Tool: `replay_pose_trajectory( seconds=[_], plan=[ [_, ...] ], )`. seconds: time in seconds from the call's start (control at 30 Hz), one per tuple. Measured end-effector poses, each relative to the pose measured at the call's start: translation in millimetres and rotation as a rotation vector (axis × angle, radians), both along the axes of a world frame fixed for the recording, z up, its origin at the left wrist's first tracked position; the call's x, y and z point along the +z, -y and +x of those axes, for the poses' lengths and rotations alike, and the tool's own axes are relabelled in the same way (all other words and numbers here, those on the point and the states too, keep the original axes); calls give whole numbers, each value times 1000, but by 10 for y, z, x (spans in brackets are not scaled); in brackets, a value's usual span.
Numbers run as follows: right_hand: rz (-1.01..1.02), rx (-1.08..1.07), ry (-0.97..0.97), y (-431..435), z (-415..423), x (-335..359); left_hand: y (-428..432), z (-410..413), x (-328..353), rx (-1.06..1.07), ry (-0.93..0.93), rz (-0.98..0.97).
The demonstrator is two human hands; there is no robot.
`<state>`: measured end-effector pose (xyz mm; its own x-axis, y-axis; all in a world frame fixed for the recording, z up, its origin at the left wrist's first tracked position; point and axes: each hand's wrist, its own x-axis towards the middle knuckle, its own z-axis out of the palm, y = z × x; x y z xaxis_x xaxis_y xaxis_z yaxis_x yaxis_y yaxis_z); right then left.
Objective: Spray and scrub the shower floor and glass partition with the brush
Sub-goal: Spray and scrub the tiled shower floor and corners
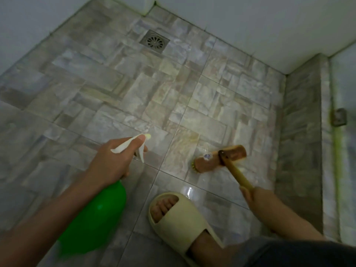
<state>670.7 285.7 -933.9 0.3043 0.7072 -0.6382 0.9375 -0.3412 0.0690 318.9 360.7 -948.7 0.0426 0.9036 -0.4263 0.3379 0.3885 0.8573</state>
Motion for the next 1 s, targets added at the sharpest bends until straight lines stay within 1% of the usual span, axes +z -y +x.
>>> replay_pose_trajectory(
  seconds=[0.07, 0.13, 0.2, 0.27, 0.37, 0.4, 0.43, 0.5, 0.57, 0.63, 0.67, 0.73, 0.8, 0.83, 0.9, 0.93, 1.0],
  plan=[
    [66, 53, -8, -291, -164, -107, -43, 42, -22, -26, -25, 8],
    [104, 136, -18, -793, -292, -164, -86, 75, -47, -62, -53, 20],
    [122, 141, -47, -1035, -301, -162, -127, 82, -75, -77, -47, 22],
    [91, 122, -47, -737, -177, -123, -153, 79, -54, -62, -18, 13],
    [44, 3, -37, 141, -157, 20, -167, 29, -35, -36, -9, 28],
    [31, -25, -57, 278, -212, 54, -167, 16, -32, -24, -12, 34],
    [23, -20, -67, 236, -273, 40, -166, -5, -20, -13, -18, 40],
    [68, 76, -49, -250, -399, -48, -167, -22, -14, -4, -33, 44],
    [107, 166, -63, -930, -521, -113, -161, -44, 5, -9, -69, 41],
    [145, 156, -81, -1425, -508, -179, -152, -106, 27, -11, -95, 49],
    [134, 147, -77, -1421, -486, -213, -148, -149, 46, -5, -106, 52],
    [96, 138, -42, -1014, -459, -182, -156, -252, 131, 13, -110, 58],
    [67, 102, -69, -528, -509, -60, -192, -322, 236, 34, -116, 62],
    [52, 119, -82, -480, -590, -21, -224, -374, 283, 44, -137, 70],
    [23, 189, -69, -839, -725, -86, -299, -403, 369, 46, -164, 94],
    [40, 229, -70, -1167, -836, -149, -336, -410, 410, 49, -166, 107],
    [90, 272, -139, -1891, -1113, -224, -388, -423, 456, 54, -155, 113]
  ],
)
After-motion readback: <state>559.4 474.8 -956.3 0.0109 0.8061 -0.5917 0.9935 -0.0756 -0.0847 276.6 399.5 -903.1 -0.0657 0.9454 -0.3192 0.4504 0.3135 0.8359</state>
